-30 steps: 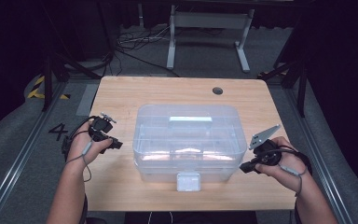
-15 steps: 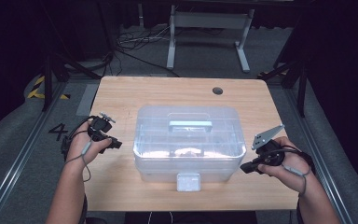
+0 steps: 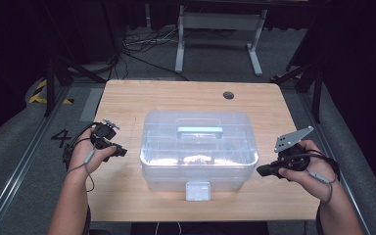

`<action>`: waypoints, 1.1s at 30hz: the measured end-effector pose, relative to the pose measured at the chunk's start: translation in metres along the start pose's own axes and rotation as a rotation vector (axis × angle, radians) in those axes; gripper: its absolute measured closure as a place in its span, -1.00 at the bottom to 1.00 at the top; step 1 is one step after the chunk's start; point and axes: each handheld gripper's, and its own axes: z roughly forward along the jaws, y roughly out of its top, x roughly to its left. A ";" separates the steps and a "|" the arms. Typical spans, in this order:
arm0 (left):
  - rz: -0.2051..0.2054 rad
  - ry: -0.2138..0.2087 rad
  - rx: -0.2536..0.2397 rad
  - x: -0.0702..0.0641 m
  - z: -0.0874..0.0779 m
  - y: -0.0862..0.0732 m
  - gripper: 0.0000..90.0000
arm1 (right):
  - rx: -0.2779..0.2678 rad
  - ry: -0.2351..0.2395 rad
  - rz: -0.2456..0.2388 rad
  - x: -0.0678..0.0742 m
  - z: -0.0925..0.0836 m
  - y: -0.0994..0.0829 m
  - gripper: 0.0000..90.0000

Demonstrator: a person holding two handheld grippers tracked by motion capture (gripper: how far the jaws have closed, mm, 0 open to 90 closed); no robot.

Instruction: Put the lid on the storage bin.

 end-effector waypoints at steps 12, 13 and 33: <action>-0.031 -0.001 -0.015 0.000 -0.008 -0.018 0.45 | -0.163 -0.028 -0.008 -0.008 -0.024 0.005 1.00; -0.027 0.000 -0.019 0.000 -0.009 -0.019 0.45 | -0.185 -0.035 -0.006 -0.010 -0.026 0.006 1.00; -0.064 0.013 -0.037 0.000 -0.018 -0.041 0.42 | -0.419 -0.250 0.143 -0.061 -0.025 0.002 0.81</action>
